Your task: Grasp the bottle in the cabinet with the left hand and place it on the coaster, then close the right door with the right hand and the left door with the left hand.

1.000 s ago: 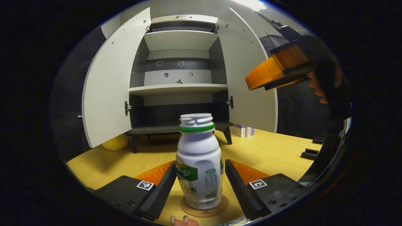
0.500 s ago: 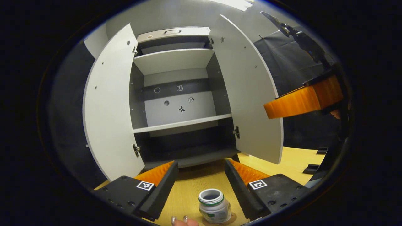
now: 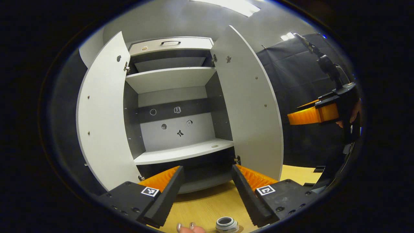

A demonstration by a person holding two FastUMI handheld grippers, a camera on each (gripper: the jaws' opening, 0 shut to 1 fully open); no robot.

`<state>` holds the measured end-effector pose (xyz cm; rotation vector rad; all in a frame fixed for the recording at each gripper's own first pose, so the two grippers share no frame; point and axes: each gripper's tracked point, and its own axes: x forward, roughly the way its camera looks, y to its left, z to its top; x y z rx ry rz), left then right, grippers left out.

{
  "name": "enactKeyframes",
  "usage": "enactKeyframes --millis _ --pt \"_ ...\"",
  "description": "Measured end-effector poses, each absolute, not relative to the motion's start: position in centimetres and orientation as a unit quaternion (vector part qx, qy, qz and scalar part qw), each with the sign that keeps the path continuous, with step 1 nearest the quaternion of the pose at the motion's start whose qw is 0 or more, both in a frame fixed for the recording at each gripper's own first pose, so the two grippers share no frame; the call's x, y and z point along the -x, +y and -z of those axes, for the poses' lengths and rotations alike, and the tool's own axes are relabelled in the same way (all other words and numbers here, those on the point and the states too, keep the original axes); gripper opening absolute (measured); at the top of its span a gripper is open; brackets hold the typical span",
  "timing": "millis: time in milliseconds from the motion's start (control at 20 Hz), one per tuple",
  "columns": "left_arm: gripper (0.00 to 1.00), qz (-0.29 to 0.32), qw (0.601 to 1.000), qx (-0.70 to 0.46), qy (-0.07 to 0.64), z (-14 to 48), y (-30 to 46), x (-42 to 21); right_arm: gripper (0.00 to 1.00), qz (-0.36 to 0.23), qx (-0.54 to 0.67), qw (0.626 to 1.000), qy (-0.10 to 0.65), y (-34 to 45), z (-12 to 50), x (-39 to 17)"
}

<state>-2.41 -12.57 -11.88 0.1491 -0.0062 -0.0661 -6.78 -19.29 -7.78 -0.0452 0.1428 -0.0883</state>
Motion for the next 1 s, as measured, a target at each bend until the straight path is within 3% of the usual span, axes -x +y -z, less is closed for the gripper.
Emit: enactKeyframes --millis 300,350,450,700,850,1000 --pt "0.93 0.091 0.994 -0.056 -0.008 9.1 -12.6 1.4 0.98 0.162 0.037 0.986 0.011 -24.5 3.3 4.3" --pt "0.93 0.099 0.993 -0.055 -0.01 8.6 -12.7 1.4 0.94 0.162 0.037 0.986 0.008 -24.4 2.8 3.6" --pt "0.93 0.105 0.993 -0.052 -0.008 8.3 -12.9 1.1 0.98 0.16 0.045 0.986 -0.008 -24.7 1.6 2.3" --pt "0.94 0.061 0.998 -0.019 -0.003 7.7 -12.8 -0.2 0.97 0.121 0.036 0.992 -0.015 -25.0 1.4 -0.5" --pt "0.94 0.031 1.0 -0.007 0.002 7.6 -12.7 -0.7 0.91 0.089 0.019 0.996 -0.014 -24.2 1.7 -1.0" --pt "0.94 0.004 1.0 -0.004 0.008 8.1 -12.1 -1.1 0.95 0.073 0.03 0.997 -0.023 -23.3 1.5 -0.9"
